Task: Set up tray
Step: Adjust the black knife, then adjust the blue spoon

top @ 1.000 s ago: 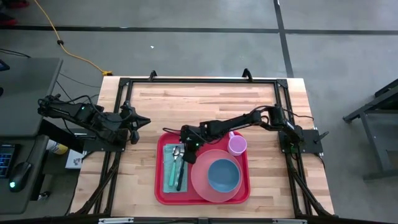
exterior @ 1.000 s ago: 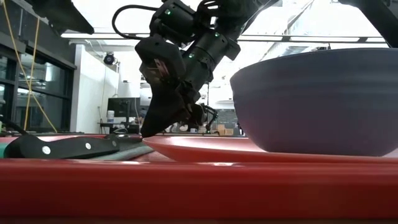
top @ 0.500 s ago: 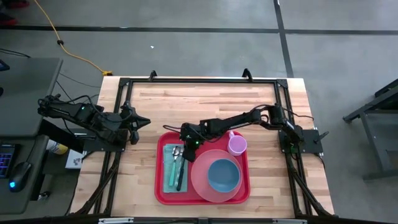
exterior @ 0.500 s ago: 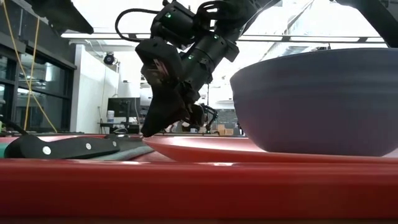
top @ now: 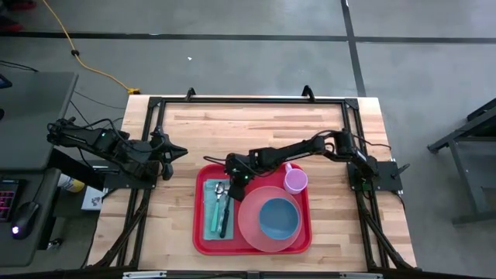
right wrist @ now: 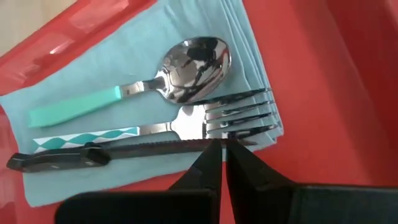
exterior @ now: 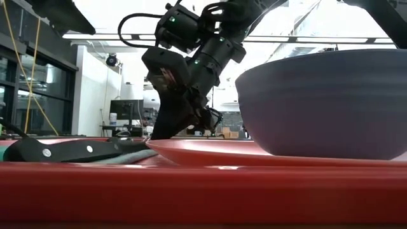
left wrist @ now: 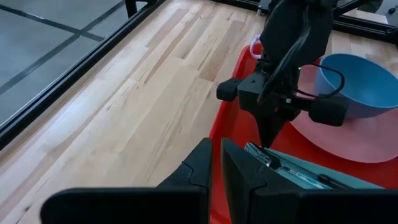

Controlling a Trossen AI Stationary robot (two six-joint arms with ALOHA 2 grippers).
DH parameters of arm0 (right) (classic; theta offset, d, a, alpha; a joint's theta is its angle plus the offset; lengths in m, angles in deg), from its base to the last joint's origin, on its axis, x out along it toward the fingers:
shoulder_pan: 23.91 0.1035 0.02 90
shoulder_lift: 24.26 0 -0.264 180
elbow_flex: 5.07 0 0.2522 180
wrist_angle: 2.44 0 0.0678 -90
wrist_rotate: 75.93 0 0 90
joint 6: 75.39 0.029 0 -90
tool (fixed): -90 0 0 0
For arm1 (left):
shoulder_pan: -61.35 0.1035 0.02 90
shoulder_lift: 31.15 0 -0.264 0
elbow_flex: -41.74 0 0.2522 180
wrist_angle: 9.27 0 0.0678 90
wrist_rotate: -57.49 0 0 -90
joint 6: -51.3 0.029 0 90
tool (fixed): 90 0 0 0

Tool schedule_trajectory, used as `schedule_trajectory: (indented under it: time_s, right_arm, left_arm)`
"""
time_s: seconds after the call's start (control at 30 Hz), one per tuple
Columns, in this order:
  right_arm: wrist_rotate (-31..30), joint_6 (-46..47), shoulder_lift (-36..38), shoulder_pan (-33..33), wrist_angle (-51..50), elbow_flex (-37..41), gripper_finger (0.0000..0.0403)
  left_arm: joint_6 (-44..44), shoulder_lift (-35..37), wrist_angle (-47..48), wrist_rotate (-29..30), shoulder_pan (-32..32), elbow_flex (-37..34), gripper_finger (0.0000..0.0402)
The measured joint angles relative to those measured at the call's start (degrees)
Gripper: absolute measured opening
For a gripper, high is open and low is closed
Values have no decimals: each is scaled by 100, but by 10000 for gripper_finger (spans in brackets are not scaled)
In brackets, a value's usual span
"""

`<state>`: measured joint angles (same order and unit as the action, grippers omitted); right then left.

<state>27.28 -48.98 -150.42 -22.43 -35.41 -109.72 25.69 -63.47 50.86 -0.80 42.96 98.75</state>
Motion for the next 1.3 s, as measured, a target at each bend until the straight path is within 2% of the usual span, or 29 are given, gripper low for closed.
schedule_trajectory:
  time_s: [0.27, 0.6, 0.83, 1.3]
  right_arm:
    - [179, 83, -219, -4, 258, -7, 0]
    - [369, 114, -178, -35, 11, -265, 0]
    - [292, -91, -172, -38, -90, -624, 0]
    - [212, -136, -171, -149, -305, -623, 0]
  left_arm:
    - [10, -1, 4, -38, 1, 1, 60]
    - [22, -1, 4, -94, 2, 1, 60]
    - [31, -1, 2, -122, 2, 1, 60]
    - [29, -1, 0, -133, 2, 1, 60]
